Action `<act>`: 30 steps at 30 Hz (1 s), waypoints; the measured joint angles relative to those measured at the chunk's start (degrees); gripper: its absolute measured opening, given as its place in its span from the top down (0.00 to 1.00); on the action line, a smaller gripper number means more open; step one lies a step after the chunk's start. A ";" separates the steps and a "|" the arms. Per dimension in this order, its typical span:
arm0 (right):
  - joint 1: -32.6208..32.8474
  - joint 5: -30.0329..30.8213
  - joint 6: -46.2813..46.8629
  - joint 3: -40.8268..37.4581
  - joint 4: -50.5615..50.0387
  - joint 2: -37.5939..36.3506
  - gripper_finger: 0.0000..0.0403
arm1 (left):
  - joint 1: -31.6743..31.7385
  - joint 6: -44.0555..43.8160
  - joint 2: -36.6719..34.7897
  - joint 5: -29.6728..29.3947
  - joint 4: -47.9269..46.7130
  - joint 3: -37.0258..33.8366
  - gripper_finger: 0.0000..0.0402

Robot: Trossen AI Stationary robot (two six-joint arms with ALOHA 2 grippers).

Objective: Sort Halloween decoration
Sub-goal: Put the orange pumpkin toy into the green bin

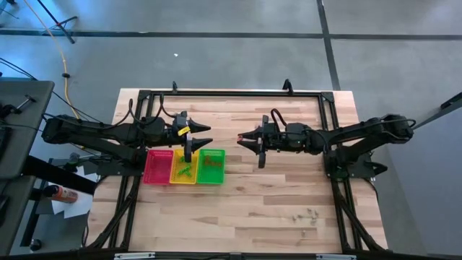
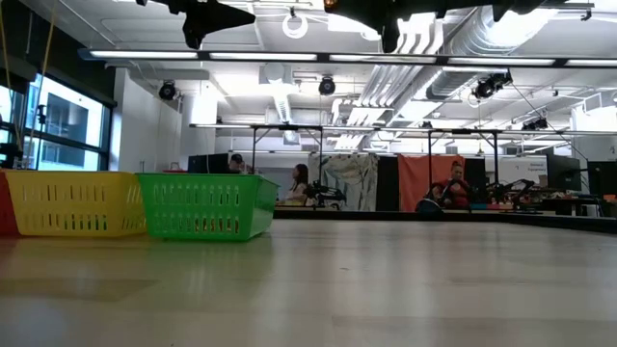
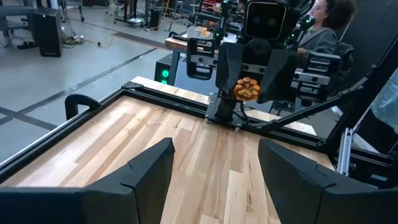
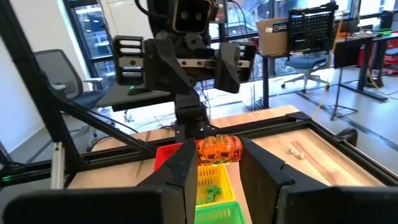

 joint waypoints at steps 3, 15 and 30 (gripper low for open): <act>0.00 1.26 0.05 0.02 -0.05 0.63 0.78 | 0.00 0.00 0.00 0.00 0.00 0.00 0.44; 0.02 -0.90 2.01 12.35 -0.46 17.92 0.78 | 0.00 1.36 0.00 -0.02 0.15 0.00 0.44; 0.35 -4.06 2.01 23.15 -10.17 35.07 0.78 | 0.01 1.36 0.00 -0.02 0.12 0.00 0.44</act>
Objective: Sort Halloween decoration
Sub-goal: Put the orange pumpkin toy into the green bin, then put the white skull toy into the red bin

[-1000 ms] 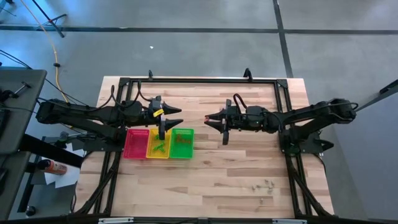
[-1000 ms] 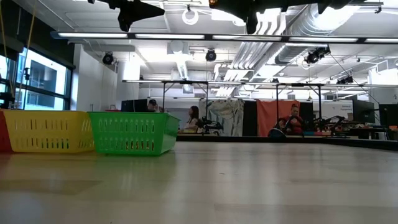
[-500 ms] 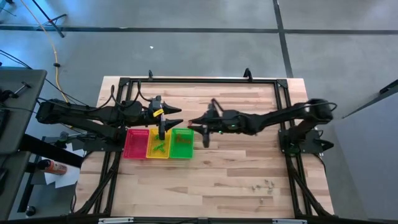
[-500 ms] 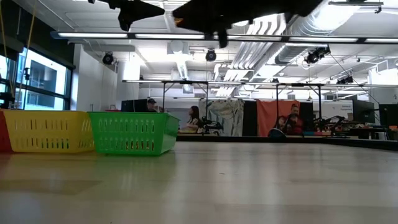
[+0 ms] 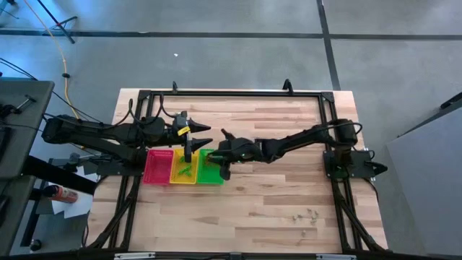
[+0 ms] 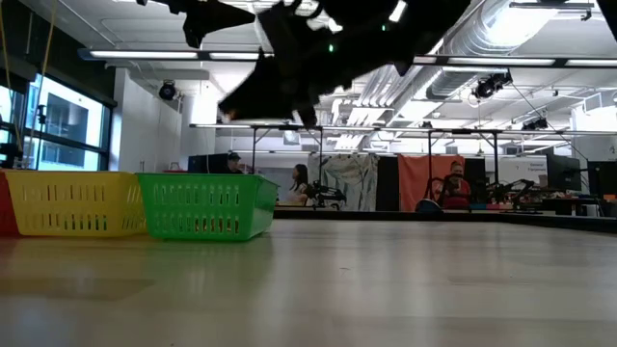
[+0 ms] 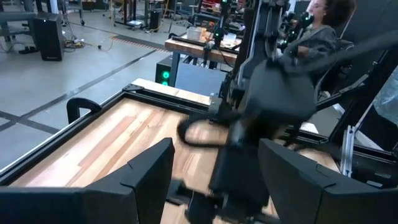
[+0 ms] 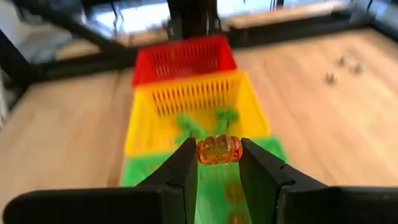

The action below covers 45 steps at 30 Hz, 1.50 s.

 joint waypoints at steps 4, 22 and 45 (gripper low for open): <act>0.15 -0.84 0.26 0.00 -3.45 2.50 0.78 | -0.01 0.02 0.00 0.00 -0.02 0.00 0.44; 0.15 -1.91 0.46 -0.02 -3.39 5.54 0.78 | 0.02 0.04 -0.02 0.00 -0.06 0.00 0.44; -0.04 -3.88 1.12 9.85 -21.47 5.52 0.45 | 0.00 0.04 -0.01 0.00 -0.09 0.00 0.44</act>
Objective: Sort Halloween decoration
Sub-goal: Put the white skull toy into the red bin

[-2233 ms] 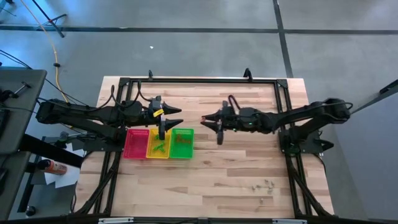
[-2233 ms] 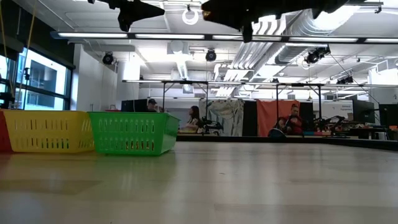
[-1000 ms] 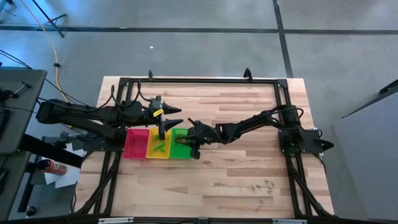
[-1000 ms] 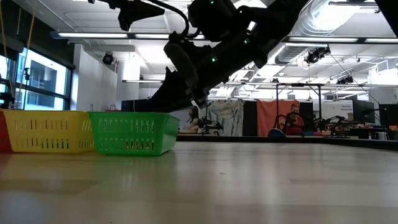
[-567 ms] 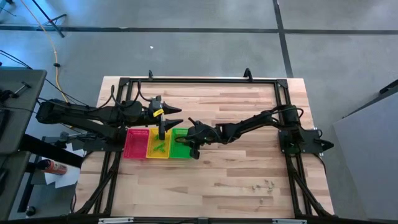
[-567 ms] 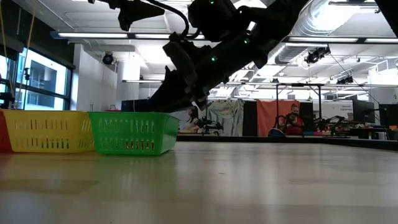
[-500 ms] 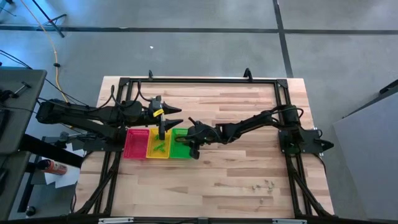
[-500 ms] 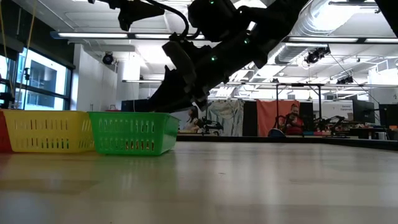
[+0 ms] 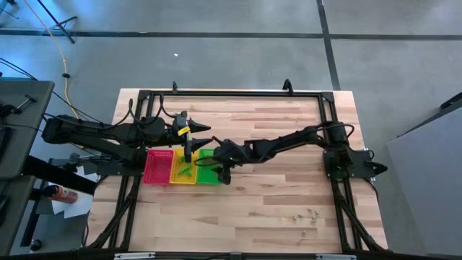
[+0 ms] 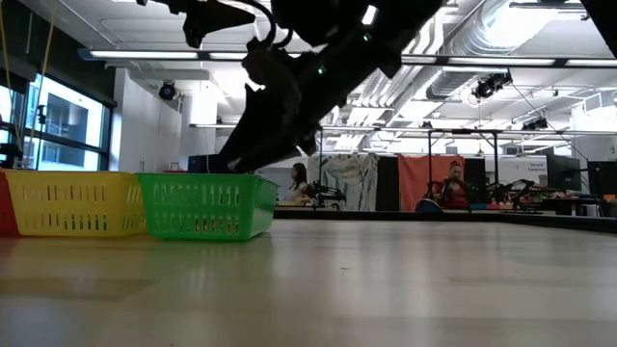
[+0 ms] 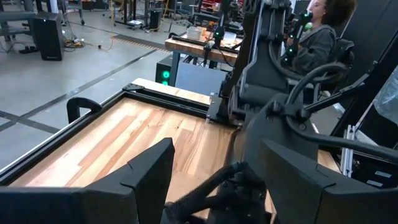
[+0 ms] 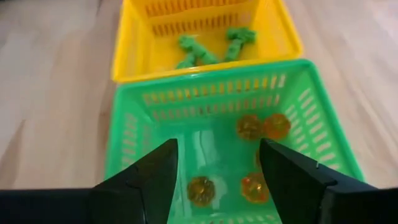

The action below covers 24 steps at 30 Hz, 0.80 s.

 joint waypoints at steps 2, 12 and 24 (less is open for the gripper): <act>-0.33 -2.37 -2.05 2.10 -4.15 -0.01 0.45 | -0.01 0.01 -0.01 0.00 -0.01 0.00 0.44; -0.47 -7.99 -11.46 5.41 -23.99 -4.57 0.45 | 0.00 0.01 0.01 -0.01 -0.02 0.00 0.44; -0.91 -0.73 -0.48 -19.13 -17.63 -28.98 0.45 | 0.02 0.05 -0.01 -3.05 -0.02 0.00 0.44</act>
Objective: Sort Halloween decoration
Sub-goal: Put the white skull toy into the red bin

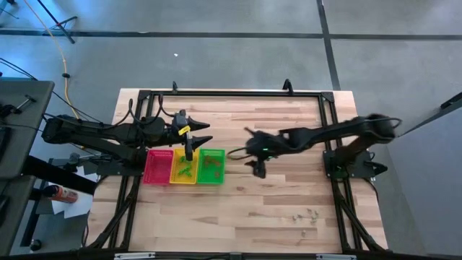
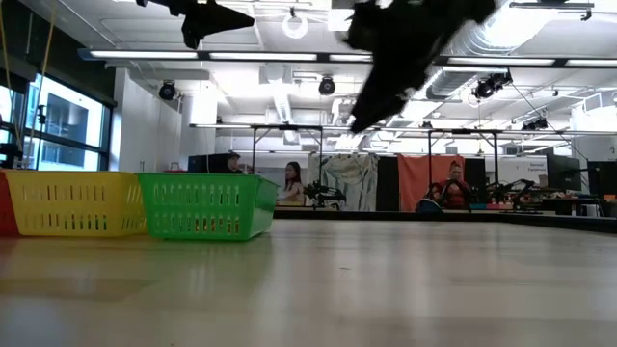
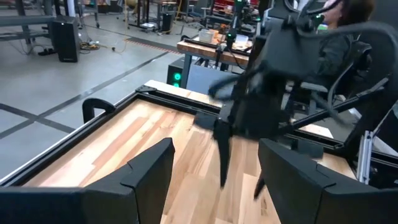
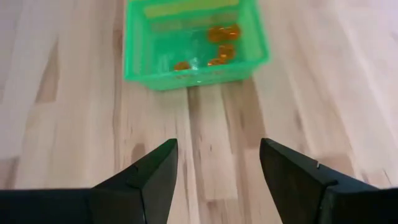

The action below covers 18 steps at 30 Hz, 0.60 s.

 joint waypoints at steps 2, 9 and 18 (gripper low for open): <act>0.52 2.22 4.29 -5.71 3.25 -5.64 0.45 | 0.00 0.00 -0.01 -0.01 0.01 0.00 0.44; 2.30 10.05 16.77 -20.18 19.24 -21.13 0.45 | 0.00 -0.13 0.01 -0.01 0.03 0.00 0.44; 2.46 13.01 11.52 -21.85 40.52 -25.72 0.45 | 0.00 -0.07 0.01 0.22 0.01 0.00 0.44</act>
